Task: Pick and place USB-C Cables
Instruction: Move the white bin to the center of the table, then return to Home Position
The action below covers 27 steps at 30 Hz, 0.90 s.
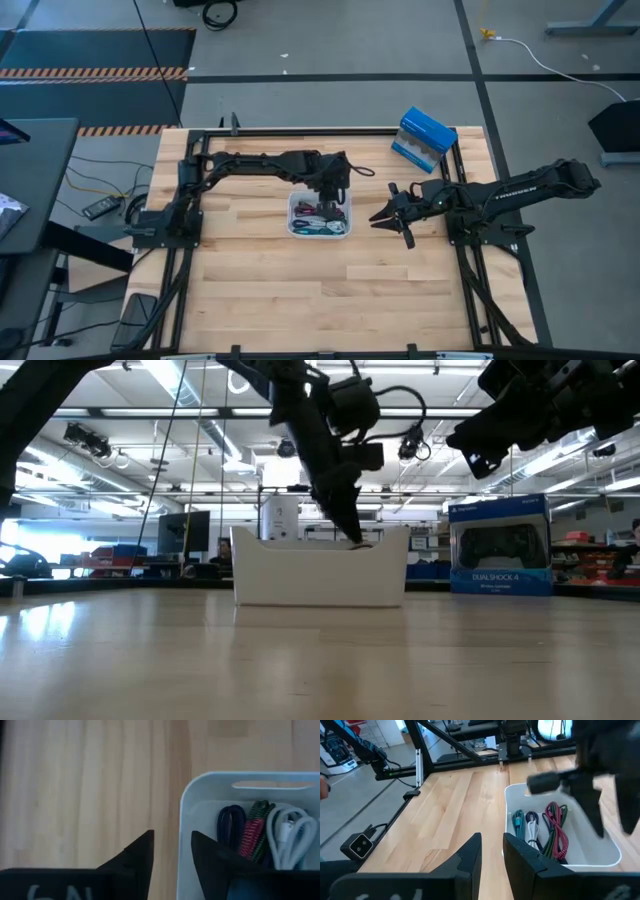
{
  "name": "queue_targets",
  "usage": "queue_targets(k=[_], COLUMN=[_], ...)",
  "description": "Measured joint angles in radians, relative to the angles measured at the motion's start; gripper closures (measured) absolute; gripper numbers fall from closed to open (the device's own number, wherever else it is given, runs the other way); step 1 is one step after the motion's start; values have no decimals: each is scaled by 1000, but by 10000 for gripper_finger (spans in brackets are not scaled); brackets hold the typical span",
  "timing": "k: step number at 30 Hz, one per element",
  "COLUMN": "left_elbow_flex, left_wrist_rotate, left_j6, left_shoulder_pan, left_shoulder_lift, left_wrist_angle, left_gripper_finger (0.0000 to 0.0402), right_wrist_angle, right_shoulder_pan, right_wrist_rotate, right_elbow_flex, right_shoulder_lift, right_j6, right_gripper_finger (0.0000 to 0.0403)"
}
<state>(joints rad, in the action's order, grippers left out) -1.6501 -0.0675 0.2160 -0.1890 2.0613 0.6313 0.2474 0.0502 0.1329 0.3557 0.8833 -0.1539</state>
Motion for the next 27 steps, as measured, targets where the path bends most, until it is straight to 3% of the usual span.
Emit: queue_targets(k=[7, 16, 20, 27], left_elbow_flex=[-138, -104, 14, 431], left_wrist_rotate=[28, 120, 163, 204], left_j6=[20, -73, -115, -210], left_shoulder_pan=[-6, -16, -2, 28], left_shoulder_lift=[-2, -76, -167, -405], left_wrist_angle=[169, 125, -19, -578], left_gripper_finger=[251, 264, 275, 285], right_wrist_angle=[-17, -36, -39, -68], right_shoulder_pan=[0, 0, 0, 0], right_wrist_rotate=[12, -29, -63, -79], right_elbow_flex=[0, 0, 0, 0], right_shoulder_lift=[0, -6, -29, -53], right_j6=[-6, -12, -12, -8], right_gripper_finger=[317, 317, 317, 317])
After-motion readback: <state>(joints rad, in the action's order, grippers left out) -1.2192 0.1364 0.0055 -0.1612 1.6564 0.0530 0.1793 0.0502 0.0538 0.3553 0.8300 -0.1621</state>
